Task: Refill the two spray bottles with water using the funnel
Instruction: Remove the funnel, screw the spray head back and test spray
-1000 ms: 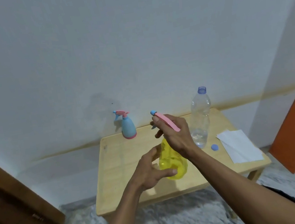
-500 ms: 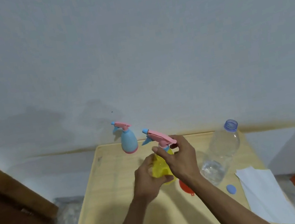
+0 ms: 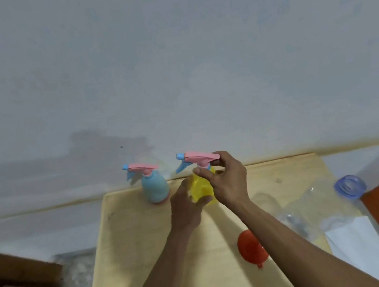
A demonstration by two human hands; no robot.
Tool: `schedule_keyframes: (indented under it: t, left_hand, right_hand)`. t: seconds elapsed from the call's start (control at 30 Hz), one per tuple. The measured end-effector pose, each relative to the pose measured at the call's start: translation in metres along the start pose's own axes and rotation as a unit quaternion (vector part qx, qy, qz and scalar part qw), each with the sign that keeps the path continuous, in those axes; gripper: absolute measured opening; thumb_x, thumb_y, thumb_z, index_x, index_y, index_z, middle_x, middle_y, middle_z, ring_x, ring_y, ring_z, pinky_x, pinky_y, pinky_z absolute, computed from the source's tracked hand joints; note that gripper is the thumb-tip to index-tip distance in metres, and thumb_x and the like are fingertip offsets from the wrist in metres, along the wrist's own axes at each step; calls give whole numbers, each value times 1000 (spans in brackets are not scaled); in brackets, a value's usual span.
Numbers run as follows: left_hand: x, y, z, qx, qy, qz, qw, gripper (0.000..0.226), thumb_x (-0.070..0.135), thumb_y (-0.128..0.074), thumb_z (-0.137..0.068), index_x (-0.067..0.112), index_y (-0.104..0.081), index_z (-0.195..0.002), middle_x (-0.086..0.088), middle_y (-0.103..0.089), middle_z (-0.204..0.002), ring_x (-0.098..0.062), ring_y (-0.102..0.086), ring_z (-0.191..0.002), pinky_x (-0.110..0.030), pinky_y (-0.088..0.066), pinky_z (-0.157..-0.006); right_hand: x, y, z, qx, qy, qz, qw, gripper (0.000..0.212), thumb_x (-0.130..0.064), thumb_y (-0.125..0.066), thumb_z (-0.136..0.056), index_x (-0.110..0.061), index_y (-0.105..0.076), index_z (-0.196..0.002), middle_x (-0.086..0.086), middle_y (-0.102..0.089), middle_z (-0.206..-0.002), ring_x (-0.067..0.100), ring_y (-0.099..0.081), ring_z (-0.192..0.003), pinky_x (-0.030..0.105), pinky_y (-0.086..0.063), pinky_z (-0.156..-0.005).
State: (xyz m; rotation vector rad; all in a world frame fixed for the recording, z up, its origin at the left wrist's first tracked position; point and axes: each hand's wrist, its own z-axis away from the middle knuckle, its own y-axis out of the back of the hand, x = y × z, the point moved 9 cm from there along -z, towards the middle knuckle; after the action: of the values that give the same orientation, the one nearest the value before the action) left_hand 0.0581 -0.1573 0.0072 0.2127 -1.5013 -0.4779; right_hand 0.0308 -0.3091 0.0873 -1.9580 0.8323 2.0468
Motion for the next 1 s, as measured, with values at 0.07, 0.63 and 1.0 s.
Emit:
schedule_keyframes:
  t: [0.07, 0.63, 1.0]
  left_hand:
    - [-4, -2, -19, 2, -5, -16, 1000, 70, 32, -90, -64, 14, -61, -125, 1, -73, -107, -18, -68, -96, -31, -53, -80]
    - [-43, -20, -68, 2, 26, 3, 1000, 56, 9, -91, -63, 17, -68, -114, 10, -69, -95, -7, -64, -84, -1, -39, -65]
    - [-43, -23, -65, -7, 29, 11, 1000, 63, 13, -92, -63, 19, -66, -120, 9, -71, -101, -12, -66, -90, -2, -43, -67]
  right_hand:
    - [9, -8, -15, 1, -14, 3, 1000, 37, -24, -90, -72, -18, -70, -103, -10, -73, -92, 0, -67, -90, 38, -57, -81]
    - [61, -42, -55, -6, -78, -11, 997, 33, -18, -89, -75, -12, -70, -102, -1, -76, -94, 13, -71, -97, 37, -59, -83]
    - [63, -36, -49, -18, -86, -2, 996, 38, -20, -89, -75, -15, -70, -107, -4, -76, -100, 6, -69, -101, 35, -57, -89]
